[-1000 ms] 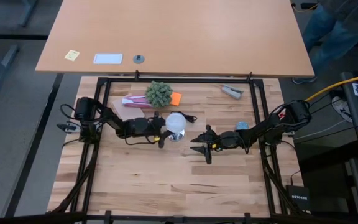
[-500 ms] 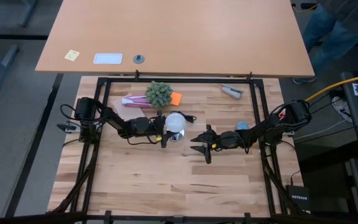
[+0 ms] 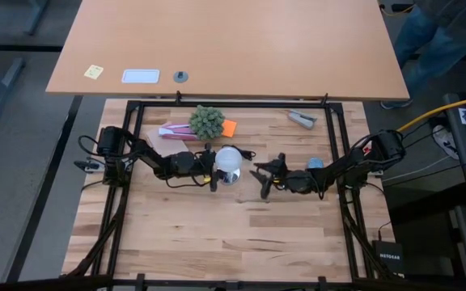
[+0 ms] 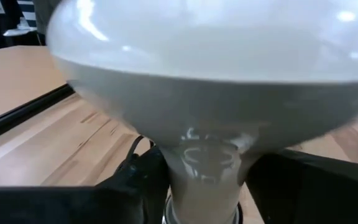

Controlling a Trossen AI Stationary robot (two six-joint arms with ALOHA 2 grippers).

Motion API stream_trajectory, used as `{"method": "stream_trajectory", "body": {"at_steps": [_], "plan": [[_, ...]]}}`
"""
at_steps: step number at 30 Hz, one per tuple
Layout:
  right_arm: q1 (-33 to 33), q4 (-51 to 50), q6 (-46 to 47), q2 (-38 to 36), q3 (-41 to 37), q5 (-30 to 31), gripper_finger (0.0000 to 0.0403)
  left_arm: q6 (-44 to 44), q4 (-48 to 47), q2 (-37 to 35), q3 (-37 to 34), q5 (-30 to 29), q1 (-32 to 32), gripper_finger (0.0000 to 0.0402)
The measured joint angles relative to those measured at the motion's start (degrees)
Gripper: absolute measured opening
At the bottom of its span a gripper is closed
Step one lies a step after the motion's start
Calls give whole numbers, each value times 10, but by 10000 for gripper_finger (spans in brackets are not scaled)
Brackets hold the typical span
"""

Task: Screw lightbulb
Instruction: Remove the lightbulb from the lamp

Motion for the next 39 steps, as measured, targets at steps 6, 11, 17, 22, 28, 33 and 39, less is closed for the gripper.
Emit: {"method": "stream_trajectory", "body": {"at_steps": [6, 11, 17, 22, 28, 33, 39], "plan": [[-49, -41, -3, 0, 8, -9, 168, -1, 0, 0, 0, 0, 0, 153], [-107, -124, -3, 0, 43, -66, 168, -3, -1, 0, 0, 0, 0, 167], [-165, -211, -3, 0, 86, -127, 168, -4, -13, 0, 0, 0, 0, 162], [-194, -267, -3, 0, 110, -133, 168, -4, -15, 0, 1, 0, 0, 160], [-205, -297, 35, 34, 117, -147, 168, -4, -17, 0, 1, 0, 0, 162], [-204, -288, 73, 77, 119, -168, 168, -4, -18, 0, 1, 0, 0, 159], [-204, -311, 76, 83, 117, -229, 168, -4, -19, 0, 0, 0, -1, 162]]}}
